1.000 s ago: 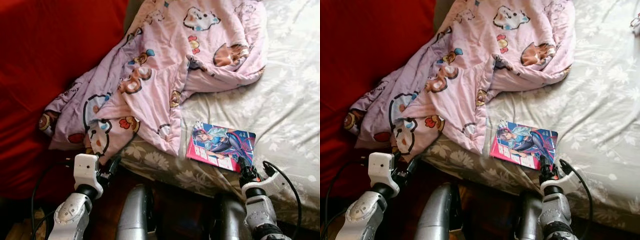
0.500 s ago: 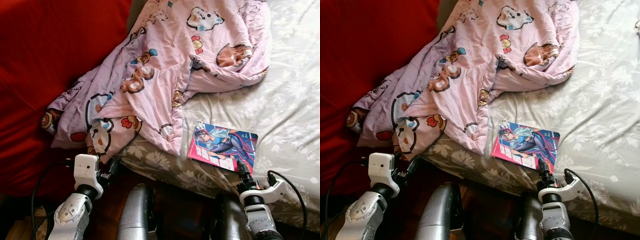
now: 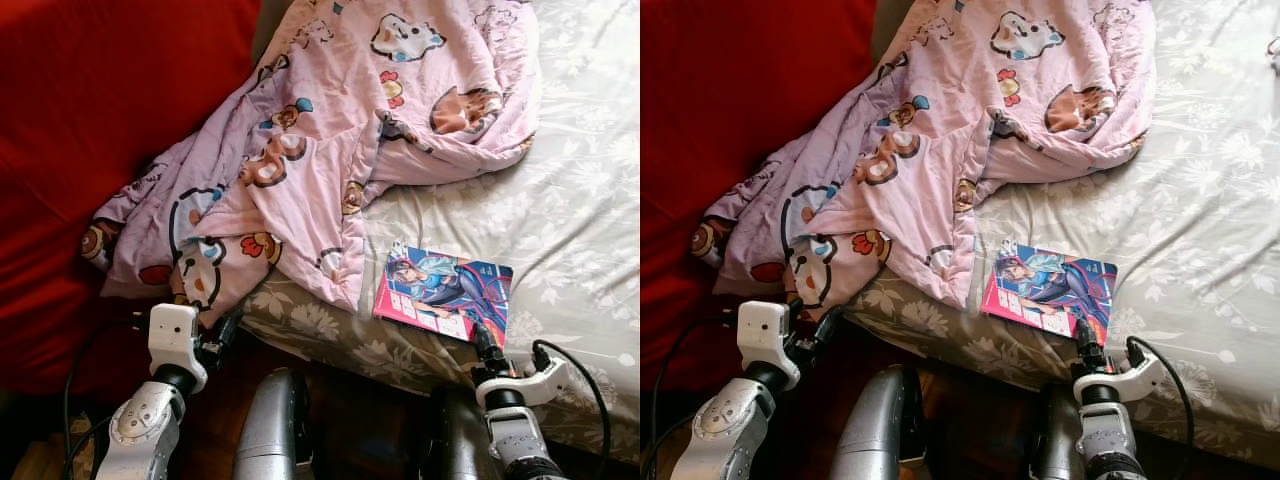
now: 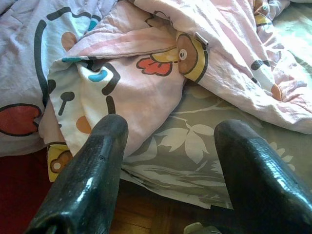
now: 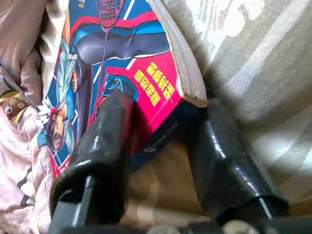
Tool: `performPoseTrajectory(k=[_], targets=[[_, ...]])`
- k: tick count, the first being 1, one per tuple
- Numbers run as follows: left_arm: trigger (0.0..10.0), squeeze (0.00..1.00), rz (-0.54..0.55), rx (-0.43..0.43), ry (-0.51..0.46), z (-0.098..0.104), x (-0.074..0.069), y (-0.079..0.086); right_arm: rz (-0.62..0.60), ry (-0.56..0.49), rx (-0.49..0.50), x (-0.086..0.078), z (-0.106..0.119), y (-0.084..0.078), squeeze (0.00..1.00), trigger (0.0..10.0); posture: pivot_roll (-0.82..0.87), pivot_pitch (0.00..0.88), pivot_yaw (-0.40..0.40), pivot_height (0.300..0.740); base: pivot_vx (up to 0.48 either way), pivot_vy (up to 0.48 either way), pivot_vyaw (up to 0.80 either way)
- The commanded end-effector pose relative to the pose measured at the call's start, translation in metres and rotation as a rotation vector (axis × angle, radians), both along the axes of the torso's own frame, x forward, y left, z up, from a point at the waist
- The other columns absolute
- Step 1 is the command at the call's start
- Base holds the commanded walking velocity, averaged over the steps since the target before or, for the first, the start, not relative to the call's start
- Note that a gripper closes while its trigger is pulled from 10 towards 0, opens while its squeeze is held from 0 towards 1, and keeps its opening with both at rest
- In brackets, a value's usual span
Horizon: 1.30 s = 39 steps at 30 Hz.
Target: Clean up the room
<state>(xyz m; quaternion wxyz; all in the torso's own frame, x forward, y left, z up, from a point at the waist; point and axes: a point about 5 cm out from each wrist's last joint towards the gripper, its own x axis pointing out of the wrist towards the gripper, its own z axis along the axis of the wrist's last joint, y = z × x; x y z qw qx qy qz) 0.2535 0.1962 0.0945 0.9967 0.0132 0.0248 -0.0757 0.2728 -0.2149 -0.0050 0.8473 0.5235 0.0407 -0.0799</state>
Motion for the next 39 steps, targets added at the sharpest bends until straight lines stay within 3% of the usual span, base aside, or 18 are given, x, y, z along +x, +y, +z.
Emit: performPoseTrajectory(k=[1,12,16,19,21,23,26,27,28,32,39], targets=[[10.0,0.0,0.021,0.01,0.037,-0.008,-0.004,0.007,0.034,0.036,0.021,-0.004,-0.008,0.012,0.0,0.0,0.22,0.224,0.137,0.599,0.0,0.0,0.0],[10.0,0.0,0.032,-0.004,0.03,-0.011,0.003,0.003,0.002,0.034,-0.051,0.001,-0.001,0.005,0.0,0.0,0.19,0.198,0.115,0.599,0.0,0.0,0.0],[10.0,0.0,0.052,-0.026,0.016,-0.015,0.012,-0.002,0.012,-0.055,-0.178,0.012,0.016,0.002,0.0,0.0,0.15,0.159,0.082,0.599,0.0,0.0,0.0],[10.0,0.0,0.061,-0.035,0.008,-0.015,0.016,-0.004,0.008,-0.104,-0.218,0.017,0.025,0.001,0.0,0.0,0.13,0.139,0.064,0.599,0.0,0.0,0.0],[10.0,0.0,0.069,-0.046,0.001,-0.015,0.02,-0.006,0.007,-0.164,-0.288,0.024,0.038,0.002,0.0,0.0,0.11,0.126,0.054,0.599,0.0,0.0,0.0],[10.0,0.0,0.076,-0.058,-0.005,-0.016,0.022,-0.006,0.011,-0.2,-0.436,0.029,0.054,0.007,0.0,0.0,0.09,0.11,0.042,0.599,0.0,0.0,0.0],[10.0,0.0,0.081,-0.067,-0.01,-0.017,0.024,-0.008,0.01,-0.24,-0.513,0.031,0.069,0.012,0.0,0.0,0.07,0.087,0.02,0.599,0.0,0.0,0.0],[10.0,0.0,0.086,-0.072,-0.013,-0.018,0.024,-0.008,0.014,-0.251,-0.559,0.03,0.074,0.014,0.0,1.7,0.07,0.087,0.02,0.599,0.0,0.0,0.0],[10.0,0.0,0.102,-0.089,-0.016,-0.019,0.025,-0.008,0.044,-0.275,-0.683,0.028,0.084,0.018,0.0,10.0,0.06,0.073,0.008,0.599,0.0,0.0,0.0],[10.0,0.0,0.104,-0.107,-0.013,-0.023,0.026,-0.013,0.057,-0.272,-0.835,0.022,0.093,0.016,0.0,10.0,0.03,0.057,-0.017,0.599,0.0,0.0,0.0],[10.0,0.0,0.097,-0.116,-0.006,-0.03,0.026,-0.019,0.138,-0.231,-0.951,0.017,0.091,0.023,0.0,10.0,0.02,0.045,-0.032,0.619,0.0,0.0,0.0]])
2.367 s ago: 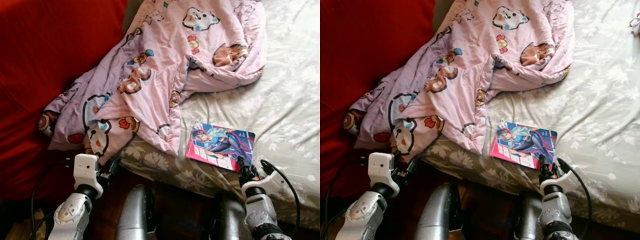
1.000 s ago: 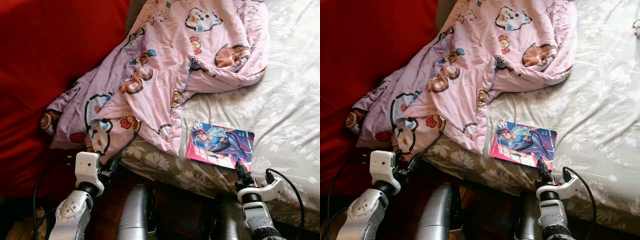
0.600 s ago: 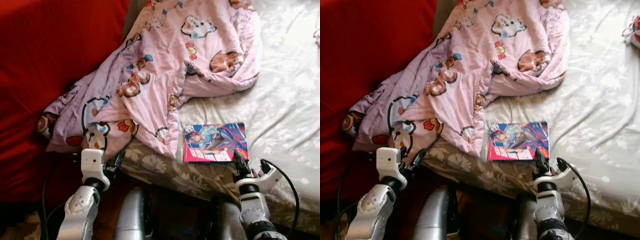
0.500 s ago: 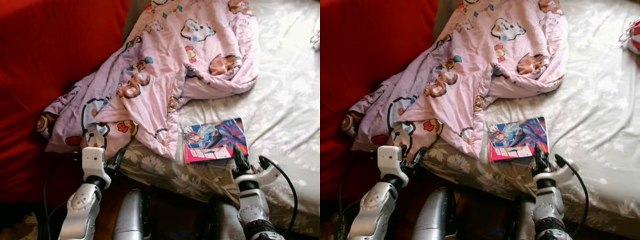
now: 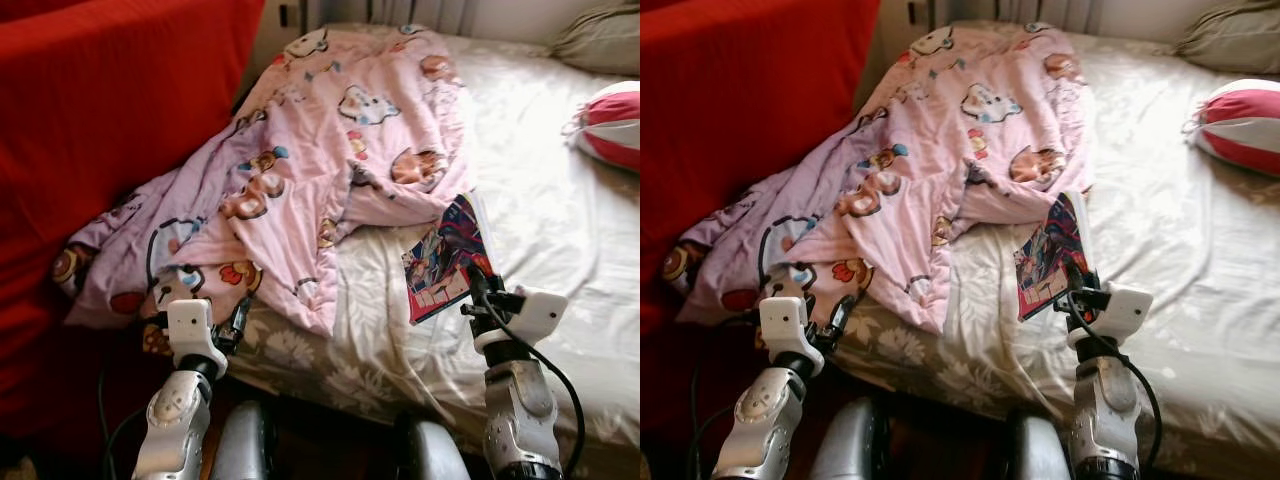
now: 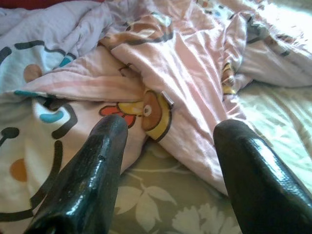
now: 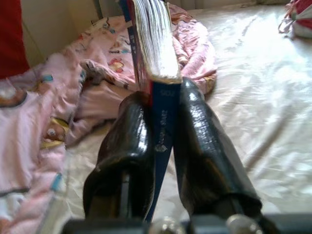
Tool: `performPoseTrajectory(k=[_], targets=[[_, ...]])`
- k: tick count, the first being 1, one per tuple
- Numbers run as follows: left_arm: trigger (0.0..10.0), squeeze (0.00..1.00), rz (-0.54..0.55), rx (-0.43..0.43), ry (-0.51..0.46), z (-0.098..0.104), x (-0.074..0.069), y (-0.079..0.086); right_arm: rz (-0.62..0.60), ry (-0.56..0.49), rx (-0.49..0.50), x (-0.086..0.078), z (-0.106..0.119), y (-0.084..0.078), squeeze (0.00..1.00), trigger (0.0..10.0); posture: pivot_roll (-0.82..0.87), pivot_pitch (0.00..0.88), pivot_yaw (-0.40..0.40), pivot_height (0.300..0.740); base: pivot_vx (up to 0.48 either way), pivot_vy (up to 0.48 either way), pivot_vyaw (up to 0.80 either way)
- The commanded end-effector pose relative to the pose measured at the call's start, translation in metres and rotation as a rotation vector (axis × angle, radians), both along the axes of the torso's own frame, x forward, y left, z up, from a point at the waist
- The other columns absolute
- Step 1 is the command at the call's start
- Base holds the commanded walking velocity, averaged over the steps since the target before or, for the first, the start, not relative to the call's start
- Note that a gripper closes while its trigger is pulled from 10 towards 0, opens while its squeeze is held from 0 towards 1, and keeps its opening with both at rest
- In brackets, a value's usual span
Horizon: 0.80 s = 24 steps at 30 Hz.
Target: Clean up the room
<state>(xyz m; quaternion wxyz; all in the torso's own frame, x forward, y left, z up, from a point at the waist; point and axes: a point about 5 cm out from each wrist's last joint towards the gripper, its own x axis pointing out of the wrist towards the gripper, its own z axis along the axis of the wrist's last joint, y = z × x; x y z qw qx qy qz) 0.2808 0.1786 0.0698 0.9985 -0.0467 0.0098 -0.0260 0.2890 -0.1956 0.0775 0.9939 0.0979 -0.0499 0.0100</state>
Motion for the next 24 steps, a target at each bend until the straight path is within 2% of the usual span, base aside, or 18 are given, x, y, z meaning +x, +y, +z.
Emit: performPoseTrajectory(k=[1,6,9,14,18,24], targets=[[10.0,0.0,-0.012,0.001,0.022,-0.007,-0.002,-0.001,0.032,-0.018,-0.033,0.0,0.008,0.005,0.0,10.0,0.01,0.046,-0.035,0.624,0.0,0.0,0.0],[10.0,0.0,-0.02,0.004,0.042,-0.016,-0.006,-0.003,0.015,-0.01,-0.046,-0.003,0.011,0.005,0.0,10.0,-0.02,0.042,-0.037,0.654,0.0,0.0,0.0],[10.0,0.0,-0.02,-0.001,0.042,-0.018,-0.008,-0.005,-0.052,0.016,-0.026,-0.007,0.007,0.002,0.0,10.0,-0.01,0.033,-0.041,0.674,0.0,0.0,0.0],[10.0,0.0,-0.021,-0.002,0.044,-0.02,-0.009,-0.004,-0.057,0.053,-0.022,-0.015,-0.001,0.005,0.0,10.0,-0.01,0.028,-0.04,0.704,0.0,0.0,0.0],[10.0,0.0,-0.02,0.005,0.042,-0.022,-0.01,-0.002,-0.063,0.044,-0.023,-0.016,0.002,0.001,0.0,10.0,-0.01,0.017,-0.038,0.734,0.0,0.0,0.0],[10.0,0.0,-0.023,0.007,0.04,-0.023,-0.011,-0.001,-0.07,0.039,-0.023,-0.013,0.005,-0.001,0.0,10.0,-0.02,0.005,-0.031,0.74,0.0,0.0,0.0]])
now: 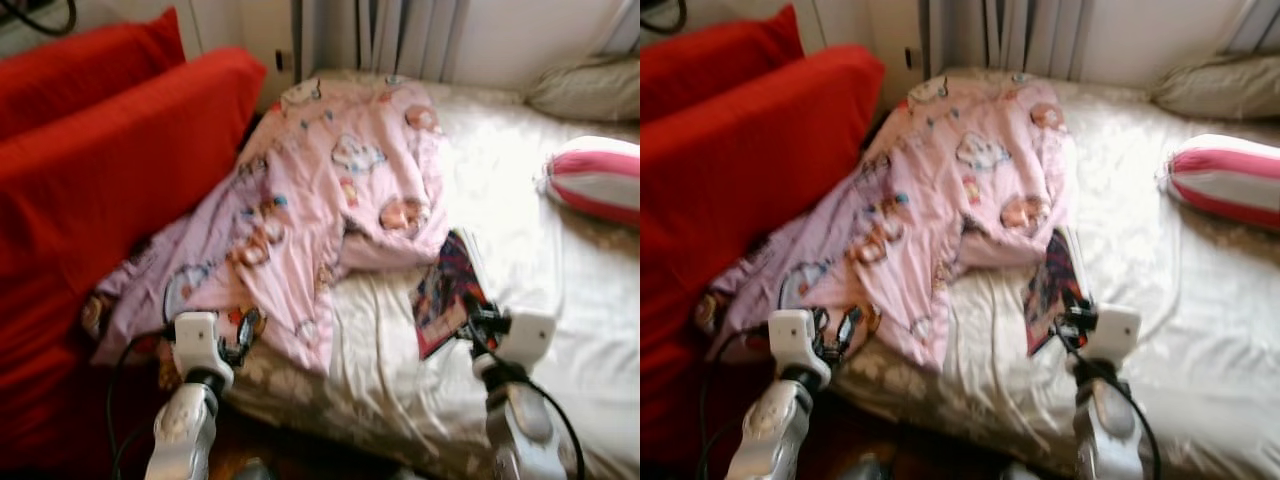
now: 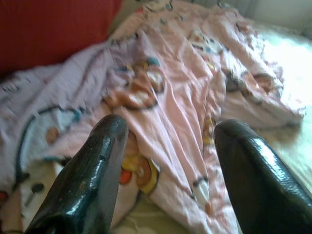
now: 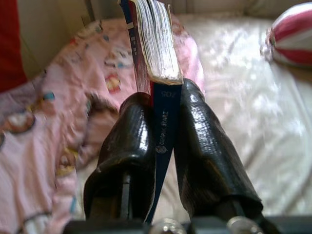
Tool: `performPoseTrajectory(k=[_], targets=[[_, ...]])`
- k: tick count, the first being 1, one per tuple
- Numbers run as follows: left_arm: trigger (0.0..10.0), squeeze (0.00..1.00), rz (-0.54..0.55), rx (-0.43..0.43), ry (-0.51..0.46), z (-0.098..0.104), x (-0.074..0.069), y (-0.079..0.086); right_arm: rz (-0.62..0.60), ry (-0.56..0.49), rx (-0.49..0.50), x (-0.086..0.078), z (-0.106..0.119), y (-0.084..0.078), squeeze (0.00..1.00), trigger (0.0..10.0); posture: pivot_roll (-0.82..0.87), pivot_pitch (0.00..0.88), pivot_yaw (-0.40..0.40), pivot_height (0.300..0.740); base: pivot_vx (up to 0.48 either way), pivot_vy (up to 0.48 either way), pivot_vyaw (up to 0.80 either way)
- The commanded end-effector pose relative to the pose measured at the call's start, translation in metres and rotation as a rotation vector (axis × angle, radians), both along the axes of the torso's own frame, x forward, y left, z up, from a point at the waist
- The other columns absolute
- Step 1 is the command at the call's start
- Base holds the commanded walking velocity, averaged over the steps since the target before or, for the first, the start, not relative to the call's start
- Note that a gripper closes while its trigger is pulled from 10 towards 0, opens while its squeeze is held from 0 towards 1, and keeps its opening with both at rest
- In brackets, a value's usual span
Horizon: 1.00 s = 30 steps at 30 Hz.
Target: Clean up the room
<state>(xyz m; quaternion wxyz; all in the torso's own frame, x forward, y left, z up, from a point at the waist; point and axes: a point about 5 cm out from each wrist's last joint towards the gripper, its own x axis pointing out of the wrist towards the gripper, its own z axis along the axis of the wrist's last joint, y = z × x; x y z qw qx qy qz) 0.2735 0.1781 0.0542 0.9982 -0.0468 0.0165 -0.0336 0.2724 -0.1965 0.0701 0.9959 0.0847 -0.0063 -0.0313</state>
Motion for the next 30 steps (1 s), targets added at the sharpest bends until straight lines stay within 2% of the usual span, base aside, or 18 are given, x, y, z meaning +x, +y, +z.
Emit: performPoseTrajectory(k=[1,5,7,12,15,19,28,30], targets=[[10.0,0.0,-0.007,0.008,0.026,-0.007,-0.004,0.0,0.014,-0.058,-0.001,0.003,0.012,0.002,0.0,10.0,-0.01,0.001,-0.031,0.74,0.0,0.0,0.0],[10.0,0.0,-0.007,0.007,0.021,-0.006,-0.004,-0.001,0.028,-0.02,-0.009,0.004,0.008,0.005,0.0,10.0,-0.01,0.0,-0.032,0.74,0.0,0.0,0.0],[10.0,0.0,-0.006,0.008,0.019,-0.007,-0.004,-0.001,0.026,-0.032,0.017,0.004,0.008,0.006,0.0,10.0,-0.01,0.0,-0.031,0.74,0.0,0.0,0.0],[10.0,0.0,-0.007,0.013,0.018,-0.006,-0.004,-0.001,0.027,-0.041,0.007,0.003,0.009,0.008,0.0,10.0,-0.01,0.0,-0.031,0.74,0.0,0.0,0.0],[10.0,0.0,-0.008,0.028,0.007,-0.004,-0.001,0.0,-0.017,0.015,-0.018,0.004,0.003,0.004,0.0,10.0,0.0,0.003,-0.036,0.74,0.0,0.0,0.0],[10.0,0.0,0.0,0.037,-0.001,-0.002,0.001,0.001,-0.029,0.023,0.011,0.003,0.001,0.002,0.0,10.0,0.0,0.013,-0.04,0.74,0.0,-0.48,-0.71],[10.0,0.0,0.003,0.037,-0.009,0.001,0.004,0.003,-0.032,0.029,0.0,0.0,0.0,0.004,0.0,10.0,0.0,0.033,-0.042,0.74,0.0,-0.48,-0.71],[10.0,0.0,0.003,0.038,-0.01,0.001,0.004,0.003,-0.039,0.024,0.0,0.0,0.0,0.003,0.0,10.0,0.0,0.035,-0.042,0.74,0.0,-0.48,0.0]])
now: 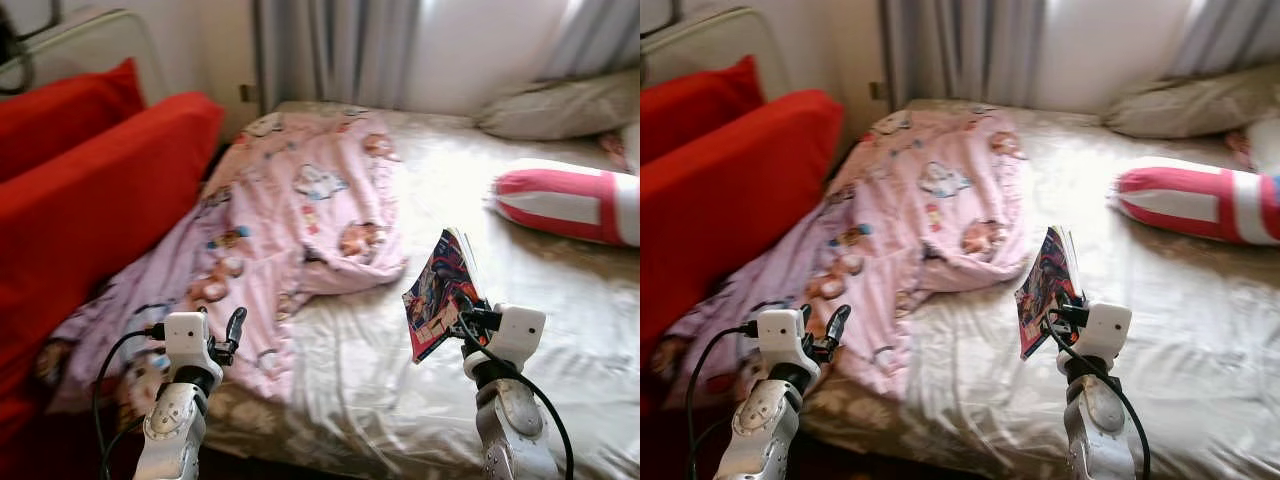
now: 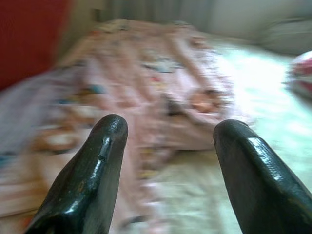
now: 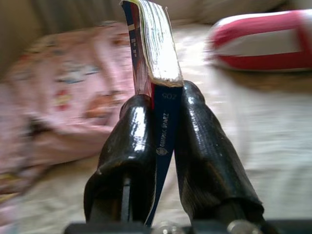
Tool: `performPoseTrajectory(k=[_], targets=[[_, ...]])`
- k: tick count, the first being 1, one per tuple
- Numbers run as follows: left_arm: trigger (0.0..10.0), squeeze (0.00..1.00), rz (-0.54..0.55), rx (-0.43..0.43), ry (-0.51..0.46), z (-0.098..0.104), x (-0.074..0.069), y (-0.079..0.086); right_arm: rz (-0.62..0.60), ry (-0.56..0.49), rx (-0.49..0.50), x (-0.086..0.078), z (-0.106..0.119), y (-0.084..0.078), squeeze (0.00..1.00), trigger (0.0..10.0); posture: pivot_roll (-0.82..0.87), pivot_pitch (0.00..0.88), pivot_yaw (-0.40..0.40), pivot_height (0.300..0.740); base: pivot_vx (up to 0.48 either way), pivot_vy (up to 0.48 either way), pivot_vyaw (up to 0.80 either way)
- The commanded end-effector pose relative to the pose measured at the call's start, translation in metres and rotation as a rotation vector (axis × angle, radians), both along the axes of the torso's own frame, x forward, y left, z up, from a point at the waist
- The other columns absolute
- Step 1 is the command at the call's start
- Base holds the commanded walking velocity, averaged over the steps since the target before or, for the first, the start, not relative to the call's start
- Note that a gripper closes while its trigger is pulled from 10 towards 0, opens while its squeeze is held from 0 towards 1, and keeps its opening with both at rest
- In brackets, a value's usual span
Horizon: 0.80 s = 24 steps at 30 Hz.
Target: Clean up the room
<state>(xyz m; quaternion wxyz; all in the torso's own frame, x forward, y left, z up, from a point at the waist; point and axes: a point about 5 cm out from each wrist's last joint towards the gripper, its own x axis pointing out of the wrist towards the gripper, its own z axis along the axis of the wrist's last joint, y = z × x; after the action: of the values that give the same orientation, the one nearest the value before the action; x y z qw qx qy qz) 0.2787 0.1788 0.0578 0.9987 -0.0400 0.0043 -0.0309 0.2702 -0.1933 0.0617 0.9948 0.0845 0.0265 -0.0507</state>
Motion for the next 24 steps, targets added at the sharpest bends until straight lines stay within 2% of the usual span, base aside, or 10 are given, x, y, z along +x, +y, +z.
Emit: performPoseTrajectory(k=[1,12,24], targets=[[10.0,0.0,-0.002,0.025,0.014,-0.0024,-0.0006,0.0024,-0.008,-0.047,-0.004,0.0028,0.0091,0.0,0.0,10.0,0.0,0.035,-0.042,0.74,0.0,-0.48,0.0],[10.0,0.0,-0.003,0.022,0.014,-0.0025,-0.0004,0.002,-0.036,-0.053,-0.003,0.0056,0.0106,-0.0056,0.0,10.0,0.0,0.049,-0.038,0.74,0.0,-0.48,0.0],[10.0,0.0,0.0,0.023,0.012,-0.002,-0.0006,0.0029,-0.046,-0.037,0.002,0.0051,0.008,-0.0063,0.0,10.0,0.01,0.065,-0.037,0.74,0.0,-0.383,0.0]])
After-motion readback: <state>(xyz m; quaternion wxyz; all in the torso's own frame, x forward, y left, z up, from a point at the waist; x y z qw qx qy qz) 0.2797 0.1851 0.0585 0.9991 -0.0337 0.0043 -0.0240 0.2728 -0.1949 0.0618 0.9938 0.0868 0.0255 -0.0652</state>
